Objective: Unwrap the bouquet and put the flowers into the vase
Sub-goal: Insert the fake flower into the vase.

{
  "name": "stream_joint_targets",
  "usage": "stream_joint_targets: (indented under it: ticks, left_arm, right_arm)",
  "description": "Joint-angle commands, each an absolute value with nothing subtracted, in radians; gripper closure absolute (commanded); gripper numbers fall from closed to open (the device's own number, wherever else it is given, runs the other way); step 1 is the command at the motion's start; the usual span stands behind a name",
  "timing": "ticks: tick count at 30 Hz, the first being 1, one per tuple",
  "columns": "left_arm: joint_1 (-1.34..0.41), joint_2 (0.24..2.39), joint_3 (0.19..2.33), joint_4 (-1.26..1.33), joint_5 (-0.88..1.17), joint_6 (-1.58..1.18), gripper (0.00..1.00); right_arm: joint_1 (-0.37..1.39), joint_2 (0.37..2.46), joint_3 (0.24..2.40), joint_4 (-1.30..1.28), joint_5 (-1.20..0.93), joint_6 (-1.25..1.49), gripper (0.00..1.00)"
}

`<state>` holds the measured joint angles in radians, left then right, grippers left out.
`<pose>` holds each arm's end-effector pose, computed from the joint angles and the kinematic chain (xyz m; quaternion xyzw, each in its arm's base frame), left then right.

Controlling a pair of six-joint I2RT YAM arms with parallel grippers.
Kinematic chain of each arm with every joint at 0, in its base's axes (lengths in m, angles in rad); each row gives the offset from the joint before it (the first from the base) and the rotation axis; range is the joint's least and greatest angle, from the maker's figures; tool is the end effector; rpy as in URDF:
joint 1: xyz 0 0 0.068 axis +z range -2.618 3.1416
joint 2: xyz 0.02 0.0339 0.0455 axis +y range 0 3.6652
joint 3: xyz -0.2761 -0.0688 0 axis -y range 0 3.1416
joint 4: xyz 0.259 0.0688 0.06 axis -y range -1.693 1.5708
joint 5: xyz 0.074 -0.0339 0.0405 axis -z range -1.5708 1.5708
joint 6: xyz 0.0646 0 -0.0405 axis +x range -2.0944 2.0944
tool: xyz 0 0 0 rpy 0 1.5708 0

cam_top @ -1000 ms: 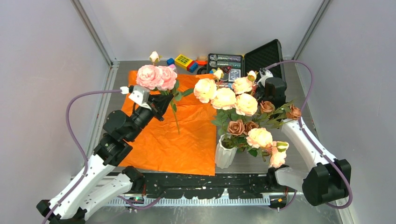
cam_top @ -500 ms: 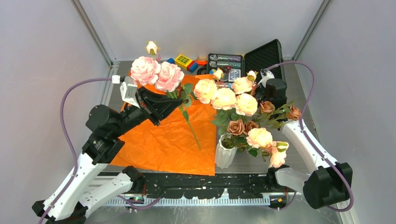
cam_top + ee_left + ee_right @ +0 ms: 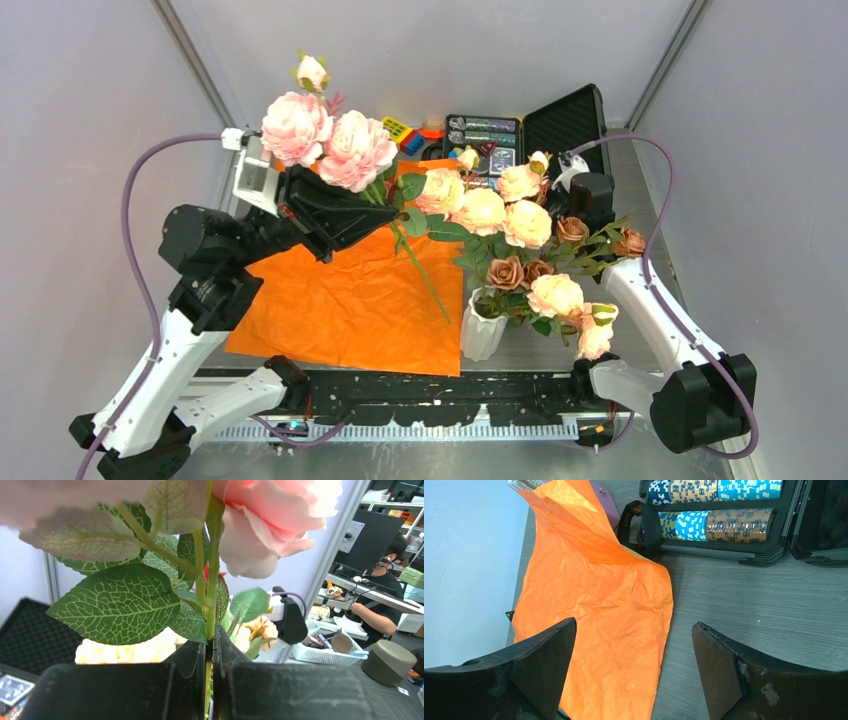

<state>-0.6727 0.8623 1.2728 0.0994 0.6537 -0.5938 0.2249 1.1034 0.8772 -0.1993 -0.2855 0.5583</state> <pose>0.1032 -0.1324 0.5427 0.2956 0.4678 -0.6144 0.5624 0.2741 0.0814 0.3042 0.0620 0.8332 0.3152 0.4501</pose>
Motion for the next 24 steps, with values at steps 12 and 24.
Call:
stream_joint_targets:
  ticks: [12, 24]
  left_arm:
    - [-0.67, 0.943, 1.377, 0.354, 0.668, -0.64, 1.0]
    - [-0.67, 1.004, 1.354, 0.441, 0.69, -0.691, 1.0]
  right_arm:
    - [0.22, 1.068, 0.855, -0.179, -0.262, 0.531, 0.09]
    - [0.22, 1.066, 0.846, -0.179, -0.262, 0.525, 0.1]
